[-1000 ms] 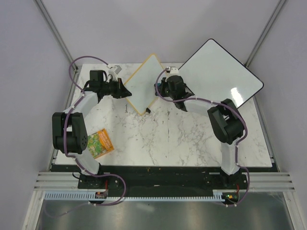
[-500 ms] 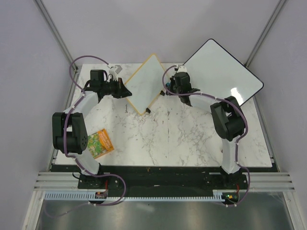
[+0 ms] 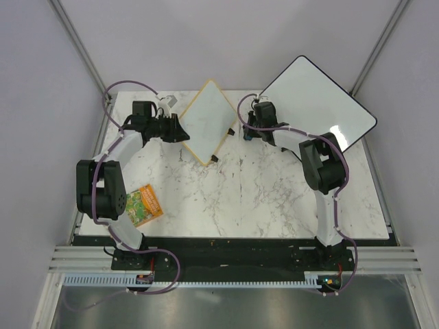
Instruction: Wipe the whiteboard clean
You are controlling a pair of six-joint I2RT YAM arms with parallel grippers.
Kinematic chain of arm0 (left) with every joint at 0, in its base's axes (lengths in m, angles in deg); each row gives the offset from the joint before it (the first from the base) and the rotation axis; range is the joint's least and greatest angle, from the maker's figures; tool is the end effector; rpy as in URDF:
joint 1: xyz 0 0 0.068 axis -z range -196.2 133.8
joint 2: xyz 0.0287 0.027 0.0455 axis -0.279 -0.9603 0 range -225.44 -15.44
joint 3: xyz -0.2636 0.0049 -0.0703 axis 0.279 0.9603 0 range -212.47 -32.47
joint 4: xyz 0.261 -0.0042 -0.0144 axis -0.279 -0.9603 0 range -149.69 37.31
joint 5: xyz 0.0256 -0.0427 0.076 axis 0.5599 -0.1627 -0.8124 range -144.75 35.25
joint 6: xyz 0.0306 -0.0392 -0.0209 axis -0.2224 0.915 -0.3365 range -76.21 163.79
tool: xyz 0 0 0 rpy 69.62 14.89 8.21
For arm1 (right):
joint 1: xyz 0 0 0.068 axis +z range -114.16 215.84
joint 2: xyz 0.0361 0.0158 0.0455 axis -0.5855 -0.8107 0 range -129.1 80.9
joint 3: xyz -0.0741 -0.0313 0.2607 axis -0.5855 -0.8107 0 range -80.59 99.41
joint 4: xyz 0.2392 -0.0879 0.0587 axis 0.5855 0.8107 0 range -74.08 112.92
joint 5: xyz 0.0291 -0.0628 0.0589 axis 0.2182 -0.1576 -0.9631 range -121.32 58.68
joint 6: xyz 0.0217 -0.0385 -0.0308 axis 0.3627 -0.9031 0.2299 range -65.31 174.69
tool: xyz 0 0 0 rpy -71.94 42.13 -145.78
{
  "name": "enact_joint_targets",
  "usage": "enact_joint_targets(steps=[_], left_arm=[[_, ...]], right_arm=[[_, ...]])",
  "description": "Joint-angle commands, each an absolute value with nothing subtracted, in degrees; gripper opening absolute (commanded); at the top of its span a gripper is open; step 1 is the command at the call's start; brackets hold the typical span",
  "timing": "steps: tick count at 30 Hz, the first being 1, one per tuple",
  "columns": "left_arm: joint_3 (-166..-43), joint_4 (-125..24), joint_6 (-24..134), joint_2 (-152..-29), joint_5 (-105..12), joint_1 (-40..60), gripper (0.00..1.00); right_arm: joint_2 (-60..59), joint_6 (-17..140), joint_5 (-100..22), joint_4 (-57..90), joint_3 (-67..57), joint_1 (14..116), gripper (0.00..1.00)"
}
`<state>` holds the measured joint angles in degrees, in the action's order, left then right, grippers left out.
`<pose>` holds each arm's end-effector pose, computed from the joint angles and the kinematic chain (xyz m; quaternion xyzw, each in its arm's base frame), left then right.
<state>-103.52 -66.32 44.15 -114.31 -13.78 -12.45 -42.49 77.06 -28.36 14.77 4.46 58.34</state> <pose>0.3786 -0.0482 0.2463 0.1691 0.8493 -0.3326 0.3735 0.4460 0.1829 0.1628 0.0104 0.8954 0.1483 0.4198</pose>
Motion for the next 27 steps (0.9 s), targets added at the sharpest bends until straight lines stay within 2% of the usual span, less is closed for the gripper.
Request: enact_joint_targets(steps=[1, 6, 11, 14, 21, 27], left_arm=[[-103.3, -70.3, 41.9, -115.5, -16.0, -10.8, 0.32], [-103.3, -70.4, 41.8, -115.4, -16.5, -10.8, 0.36], [-103.0, -70.6, 41.6, -114.6, -17.4, -10.8, 0.42], [-102.3, -70.7, 41.4, -113.7, -18.5, -10.8, 0.49], [-100.5, -70.7, 41.4, -110.5, -22.5, -10.8, 0.64], [-99.1, -71.4, 42.0, -106.8, -25.6, -10.8, 0.72]], right_arm=[[-43.5, 77.0, -31.2, 14.9, 7.3, 57.7, 0.30], [-43.5, 76.7, -33.2, 14.9, 7.3, 57.4, 0.46], [-42.9, 76.3, -34.0, 14.4, 6.9, 57.4, 0.56], [-42.7, 76.3, -34.3, 14.1, 6.6, 57.2, 0.61], [-41.7, 76.2, -34.8, 12.8, 5.5, 57.2, 0.64], [-41.0, 76.8, -38.0, 11.0, 4.2, 57.2, 0.64]])
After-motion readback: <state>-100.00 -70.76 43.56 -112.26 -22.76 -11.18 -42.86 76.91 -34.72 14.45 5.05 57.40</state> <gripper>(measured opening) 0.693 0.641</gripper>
